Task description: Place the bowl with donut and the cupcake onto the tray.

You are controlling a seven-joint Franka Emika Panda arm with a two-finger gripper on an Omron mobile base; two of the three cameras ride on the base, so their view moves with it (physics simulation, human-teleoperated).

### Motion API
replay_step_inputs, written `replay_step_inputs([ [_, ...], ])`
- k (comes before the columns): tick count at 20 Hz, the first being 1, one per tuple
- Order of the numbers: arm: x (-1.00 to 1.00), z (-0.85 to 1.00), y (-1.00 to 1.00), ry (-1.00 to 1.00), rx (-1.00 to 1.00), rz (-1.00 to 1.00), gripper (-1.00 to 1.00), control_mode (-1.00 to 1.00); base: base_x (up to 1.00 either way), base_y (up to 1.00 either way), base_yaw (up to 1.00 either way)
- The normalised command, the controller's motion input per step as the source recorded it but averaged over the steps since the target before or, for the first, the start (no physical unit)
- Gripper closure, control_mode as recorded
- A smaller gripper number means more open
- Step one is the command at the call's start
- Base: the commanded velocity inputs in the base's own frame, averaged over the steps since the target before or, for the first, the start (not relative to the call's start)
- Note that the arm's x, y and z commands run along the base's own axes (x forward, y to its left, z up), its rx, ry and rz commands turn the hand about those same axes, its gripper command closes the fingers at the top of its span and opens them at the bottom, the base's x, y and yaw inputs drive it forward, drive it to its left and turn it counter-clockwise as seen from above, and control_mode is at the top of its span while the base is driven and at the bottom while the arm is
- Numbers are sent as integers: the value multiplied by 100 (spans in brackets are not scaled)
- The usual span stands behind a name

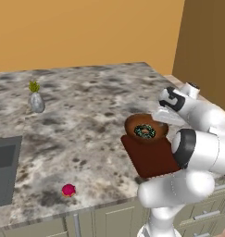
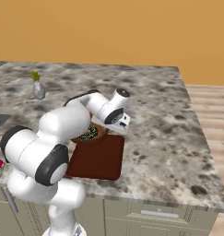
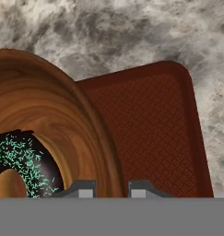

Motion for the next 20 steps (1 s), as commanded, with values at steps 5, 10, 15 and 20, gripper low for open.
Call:
replay_step_inputs([
  [5, 0, -16, -20, -3, 0, 0, 100, -100, 0, 0, 0],
  [10, 0, -42, 0, -1, 0, 0, 100, -100, 0, 0, 0],
  [15, -11, -10, 0, 2, 0, 0, 100, -100, 0, 0, 0],
  [20, 0, -39, 0, 0, -1, 0, 100, -100, 0, 0, 0],
])
